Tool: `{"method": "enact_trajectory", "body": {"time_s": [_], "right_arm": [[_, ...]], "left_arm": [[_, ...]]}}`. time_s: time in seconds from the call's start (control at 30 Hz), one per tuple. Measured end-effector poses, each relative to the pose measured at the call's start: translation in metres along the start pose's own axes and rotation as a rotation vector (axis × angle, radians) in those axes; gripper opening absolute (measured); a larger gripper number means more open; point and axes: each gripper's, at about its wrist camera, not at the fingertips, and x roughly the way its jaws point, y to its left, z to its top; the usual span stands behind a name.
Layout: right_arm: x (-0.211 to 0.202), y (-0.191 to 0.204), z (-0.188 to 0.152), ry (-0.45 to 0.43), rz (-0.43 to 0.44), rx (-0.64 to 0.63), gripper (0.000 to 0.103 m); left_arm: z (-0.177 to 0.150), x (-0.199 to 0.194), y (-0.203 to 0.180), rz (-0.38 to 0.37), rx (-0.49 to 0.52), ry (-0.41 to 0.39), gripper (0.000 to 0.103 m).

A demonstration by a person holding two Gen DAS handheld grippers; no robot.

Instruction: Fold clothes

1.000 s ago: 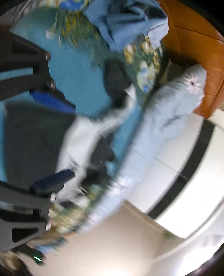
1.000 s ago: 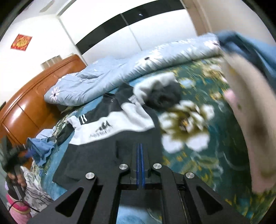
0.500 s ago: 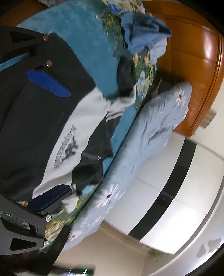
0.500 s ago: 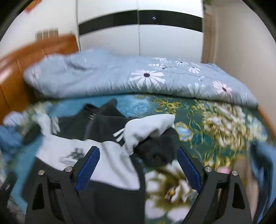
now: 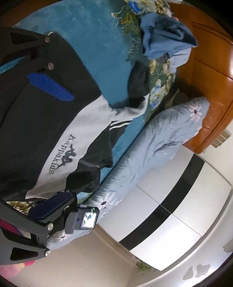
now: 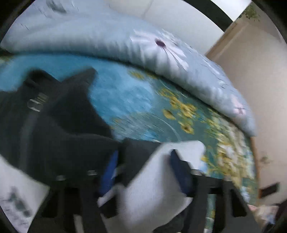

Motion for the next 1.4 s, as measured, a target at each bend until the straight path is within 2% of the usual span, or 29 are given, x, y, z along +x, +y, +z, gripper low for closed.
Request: {"method": "enact_trajectory", "body": {"time_s": [0.03, 0.07, 0.13, 0.2, 0.23, 0.3, 0.37, 0.43, 0.53, 0.6, 0.67, 0.73, 0.83, 0.87, 0.9, 0.97, 1.0, 1.07, 1.17, 1.33, 1.37, 1.4], "right_arm": [[0.004, -0.001, -0.002, 0.017, -0.015, -0.003, 0.029], [0.003, -0.005, -0.004, 0.021, -0.022, 0.011, 0.013], [-0.01, -0.02, -0.006, -0.006, -0.013, 0.064, 0.012], [-0.036, -0.044, -0.005, -0.07, 0.02, 0.146, 0.012], [-0.053, -0.06, -0.004, -0.12, 0.051, 0.209, 0.011], [-0.095, -0.095, -0.012, -0.283, 0.175, 0.365, 0.011], [-0.133, -0.127, -0.043, -0.458, 0.283, 0.485, 0.012], [-0.145, -0.145, -0.083, -0.526, 0.331, 0.58, 0.012], [-0.1, -0.151, -0.15, -0.323, 0.45, 0.719, 0.012], [-0.071, -0.145, -0.181, -0.19, 0.446, 0.732, 0.012], [-0.054, -0.139, -0.202, -0.131, 0.476, 0.71, 0.012], [-0.05, -0.136, -0.21, -0.116, 0.501, 0.697, 0.014], [-0.069, -0.137, -0.207, -0.16, 0.469, 0.65, 0.016], [-0.079, -0.136, -0.203, -0.19, 0.443, 0.621, 0.022], [-0.087, -0.136, -0.198, -0.221, 0.424, 0.597, 0.034], [-0.096, -0.136, -0.181, -0.277, 0.425, 0.541, 0.052], [-0.096, -0.135, -0.173, -0.283, 0.422, 0.522, 0.055], [-0.082, -0.141, -0.156, -0.258, 0.426, 0.528, 0.055], [-0.044, -0.153, -0.136, -0.154, 0.459, 0.613, 0.055], [-0.013, -0.177, -0.114, -0.122, 0.689, 0.803, 0.055], [-0.007, -0.18, -0.111, -0.095, 0.704, 0.839, 0.052], [-0.003, -0.183, -0.11, -0.08, 0.709, 0.883, 0.039]], "left_arm": [[0.0, 0.0, 0.0, -0.003, -0.001, 0.005, 0.103], [0.0, 0.001, 0.001, -0.006, -0.003, 0.009, 0.103], [-0.001, 0.003, 0.002, -0.011, -0.007, 0.016, 0.103], [-0.002, 0.003, 0.002, -0.011, -0.006, 0.017, 0.103], [-0.001, 0.003, 0.002, -0.009, -0.003, 0.017, 0.103], [0.0, 0.004, 0.003, -0.005, -0.002, 0.013, 0.103], [0.001, 0.004, 0.006, -0.001, -0.018, 0.011, 0.103], [0.002, 0.006, 0.01, 0.004, -0.035, 0.021, 0.103], [0.004, 0.012, 0.017, 0.012, -0.064, 0.048, 0.103], [0.003, 0.015, 0.019, 0.016, -0.077, 0.06, 0.103], [0.003, 0.015, 0.02, 0.021, -0.077, 0.06, 0.103], [0.002, 0.015, 0.019, 0.025, -0.066, 0.059, 0.103], [0.002, 0.018, 0.018, 0.024, -0.058, 0.07, 0.103], [0.001, 0.019, 0.018, 0.023, -0.061, 0.077, 0.103], [0.001, 0.02, 0.019, 0.02, -0.065, 0.085, 0.103], [0.0, 0.022, 0.019, 0.01, -0.073, 0.105, 0.103], [-0.001, 0.024, 0.019, 0.007, -0.072, 0.114, 0.103], [-0.002, 0.025, 0.017, 0.008, -0.06, 0.123, 0.103], [-0.002, 0.025, 0.017, 0.005, -0.063, 0.122, 0.103], [-0.003, 0.028, 0.016, -0.009, -0.065, 0.141, 0.103], [-0.004, 0.029, 0.014, -0.012, -0.06, 0.148, 0.103], [-0.005, 0.03, 0.013, -0.014, -0.054, 0.154, 0.103]]}}
